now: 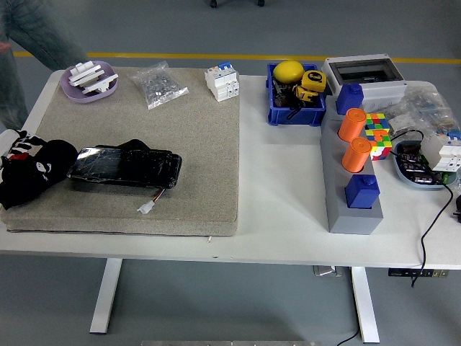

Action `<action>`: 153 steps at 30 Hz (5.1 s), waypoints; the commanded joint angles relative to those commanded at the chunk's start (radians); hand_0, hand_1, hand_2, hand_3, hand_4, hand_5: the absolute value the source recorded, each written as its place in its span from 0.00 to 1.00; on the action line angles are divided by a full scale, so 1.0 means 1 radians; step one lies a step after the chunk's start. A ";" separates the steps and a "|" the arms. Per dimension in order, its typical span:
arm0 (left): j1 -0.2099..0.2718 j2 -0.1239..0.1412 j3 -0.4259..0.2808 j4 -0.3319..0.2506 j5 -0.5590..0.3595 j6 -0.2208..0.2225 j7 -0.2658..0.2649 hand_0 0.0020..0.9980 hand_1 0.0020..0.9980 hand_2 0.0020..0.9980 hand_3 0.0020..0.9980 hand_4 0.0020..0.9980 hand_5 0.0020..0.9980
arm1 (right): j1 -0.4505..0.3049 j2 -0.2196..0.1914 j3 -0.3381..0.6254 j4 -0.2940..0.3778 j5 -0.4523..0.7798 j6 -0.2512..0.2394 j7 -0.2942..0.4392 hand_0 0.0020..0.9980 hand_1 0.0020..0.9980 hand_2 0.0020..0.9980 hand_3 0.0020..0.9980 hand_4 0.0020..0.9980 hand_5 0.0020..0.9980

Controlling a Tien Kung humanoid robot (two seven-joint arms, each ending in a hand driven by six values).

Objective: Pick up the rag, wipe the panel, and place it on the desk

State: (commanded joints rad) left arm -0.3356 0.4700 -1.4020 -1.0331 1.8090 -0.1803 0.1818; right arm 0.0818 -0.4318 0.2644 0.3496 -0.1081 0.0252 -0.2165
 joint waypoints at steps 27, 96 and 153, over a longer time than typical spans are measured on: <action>-0.063 -0.002 0.033 0.107 0.000 0.075 -0.048 0.76 0.82 0.81 0.64 0.89 0.19 | 0.006 -0.004 -0.005 0.009 -0.007 -0.001 0.001 0.75 0.65 0.69 0.69 1.00 0.62; 0.046 -0.082 0.004 -0.177 0.216 0.205 0.152 0.24 0.47 0.62 0.52 0.09 0.00 | -0.001 -0.003 -0.002 0.000 0.008 -0.018 0.017 0.75 0.64 0.69 0.69 1.00 0.62; -0.043 -0.181 0.504 -0.360 0.174 0.245 0.234 0.26 0.47 0.60 0.53 0.11 0.00 | 0.002 -0.011 -0.014 -0.003 0.012 -0.012 0.021 0.75 0.64 0.69 0.69 1.00 0.62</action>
State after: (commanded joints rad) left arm -0.3788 0.2895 -0.8979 -1.3930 1.9830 0.0647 0.4153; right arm 0.0838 -0.4426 0.2509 0.3470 -0.0958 0.0132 -0.1955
